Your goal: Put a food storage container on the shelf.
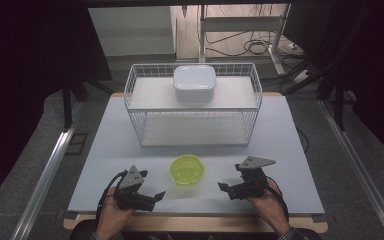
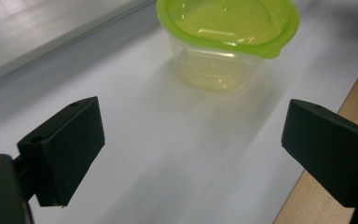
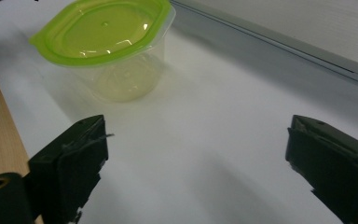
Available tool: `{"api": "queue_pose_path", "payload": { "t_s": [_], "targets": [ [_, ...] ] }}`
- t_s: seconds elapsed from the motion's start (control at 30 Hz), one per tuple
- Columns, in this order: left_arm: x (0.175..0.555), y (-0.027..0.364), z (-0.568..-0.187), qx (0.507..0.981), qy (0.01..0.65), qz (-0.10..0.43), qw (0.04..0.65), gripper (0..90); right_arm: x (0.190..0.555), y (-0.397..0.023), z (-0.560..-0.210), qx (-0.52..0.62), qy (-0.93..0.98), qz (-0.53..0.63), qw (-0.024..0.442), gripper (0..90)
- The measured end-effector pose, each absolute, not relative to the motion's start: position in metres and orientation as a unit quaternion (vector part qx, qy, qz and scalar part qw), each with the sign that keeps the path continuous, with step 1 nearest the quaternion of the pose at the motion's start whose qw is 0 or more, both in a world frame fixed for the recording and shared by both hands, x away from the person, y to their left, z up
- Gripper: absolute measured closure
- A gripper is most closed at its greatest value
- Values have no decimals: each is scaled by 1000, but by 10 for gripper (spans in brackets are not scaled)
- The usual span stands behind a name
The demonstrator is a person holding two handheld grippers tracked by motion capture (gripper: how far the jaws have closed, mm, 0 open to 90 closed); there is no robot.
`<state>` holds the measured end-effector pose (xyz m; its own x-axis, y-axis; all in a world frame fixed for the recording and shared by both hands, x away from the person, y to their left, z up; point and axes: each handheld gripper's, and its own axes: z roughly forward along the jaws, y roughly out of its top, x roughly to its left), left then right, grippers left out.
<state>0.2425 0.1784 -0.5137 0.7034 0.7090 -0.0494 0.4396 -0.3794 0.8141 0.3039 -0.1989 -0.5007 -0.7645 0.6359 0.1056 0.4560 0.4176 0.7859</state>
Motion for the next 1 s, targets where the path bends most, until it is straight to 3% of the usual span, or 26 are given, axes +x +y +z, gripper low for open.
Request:
{"api": "queue_pose_path", "payload": {
  "t_s": [0.23,0.37,1.0],
  "targets": [
    [244,184,-518,804,358,131,456,28,305,-197,-497,317,829,446,120,65],
    [244,185,-519,806,359,140,449,19,310,-196,-499,327,834,433,99,65],
    [244,180,-522,819,354,148,427,24,322,-187,-494,322,834,439,91,53]
  ]
}}
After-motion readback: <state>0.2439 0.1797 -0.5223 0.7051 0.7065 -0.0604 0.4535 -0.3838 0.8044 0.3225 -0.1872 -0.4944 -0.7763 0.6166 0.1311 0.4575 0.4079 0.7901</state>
